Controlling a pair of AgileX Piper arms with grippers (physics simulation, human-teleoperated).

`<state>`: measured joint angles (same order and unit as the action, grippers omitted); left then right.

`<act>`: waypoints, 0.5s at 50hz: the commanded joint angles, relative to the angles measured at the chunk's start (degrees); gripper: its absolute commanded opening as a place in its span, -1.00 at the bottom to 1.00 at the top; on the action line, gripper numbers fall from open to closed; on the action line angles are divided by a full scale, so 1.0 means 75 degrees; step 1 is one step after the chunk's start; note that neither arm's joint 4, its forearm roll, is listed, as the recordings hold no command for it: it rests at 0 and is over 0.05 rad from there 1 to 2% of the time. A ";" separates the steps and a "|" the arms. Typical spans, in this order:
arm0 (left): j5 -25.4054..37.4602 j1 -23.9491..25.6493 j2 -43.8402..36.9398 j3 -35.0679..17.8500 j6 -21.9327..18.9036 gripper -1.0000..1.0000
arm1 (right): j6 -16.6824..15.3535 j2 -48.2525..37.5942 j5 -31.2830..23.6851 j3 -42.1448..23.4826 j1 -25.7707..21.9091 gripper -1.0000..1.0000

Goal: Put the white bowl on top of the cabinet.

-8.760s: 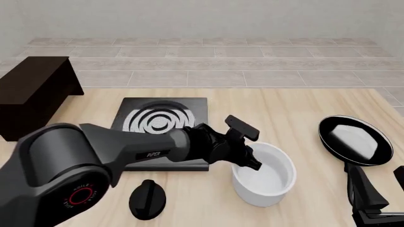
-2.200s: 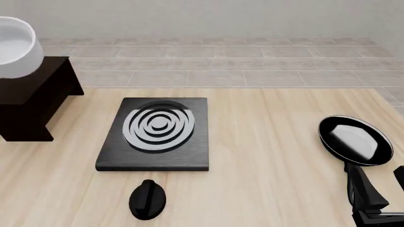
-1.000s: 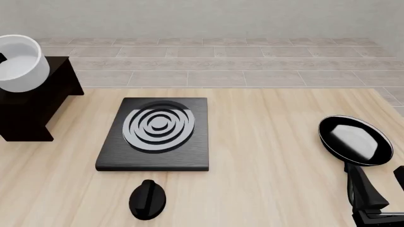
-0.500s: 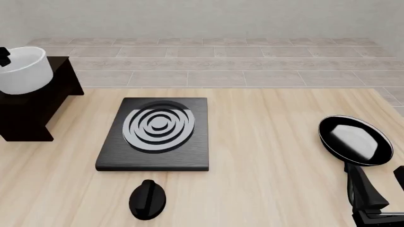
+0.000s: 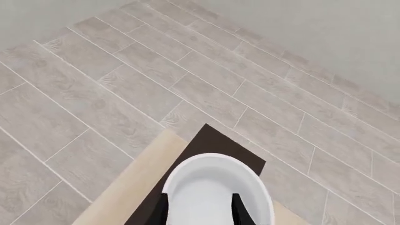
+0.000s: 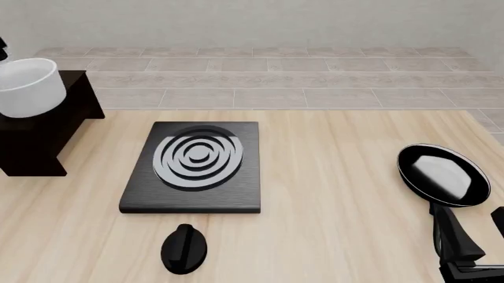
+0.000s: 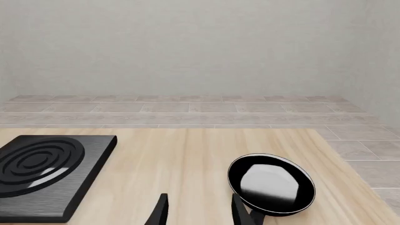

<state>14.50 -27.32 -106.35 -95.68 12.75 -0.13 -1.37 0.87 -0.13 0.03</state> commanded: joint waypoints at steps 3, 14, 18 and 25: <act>0.0063 0.0169 0.0363 0.0083 -0.0041 1.00 | 0.0000 0.0002 -0.0001 0.0000 0.0000 1.00; 0.0092 0.0398 0.0989 0.0380 -0.0048 1.00 | 0.0001 -0.0002 0.0001 0.0000 0.0000 1.00; 0.0018 0.0494 0.1217 0.0600 -0.0042 1.00 | 0.0001 -0.0003 0.0002 0.0000 -0.0001 1.00; 0.0027 0.0607 0.1536 0.0764 -0.0040 1.00 | 0.0001 -0.0003 0.0001 0.0000 0.0000 1.00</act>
<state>14.82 -24.03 -98.21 -91.92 12.46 -0.13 -1.38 0.87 -0.13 0.03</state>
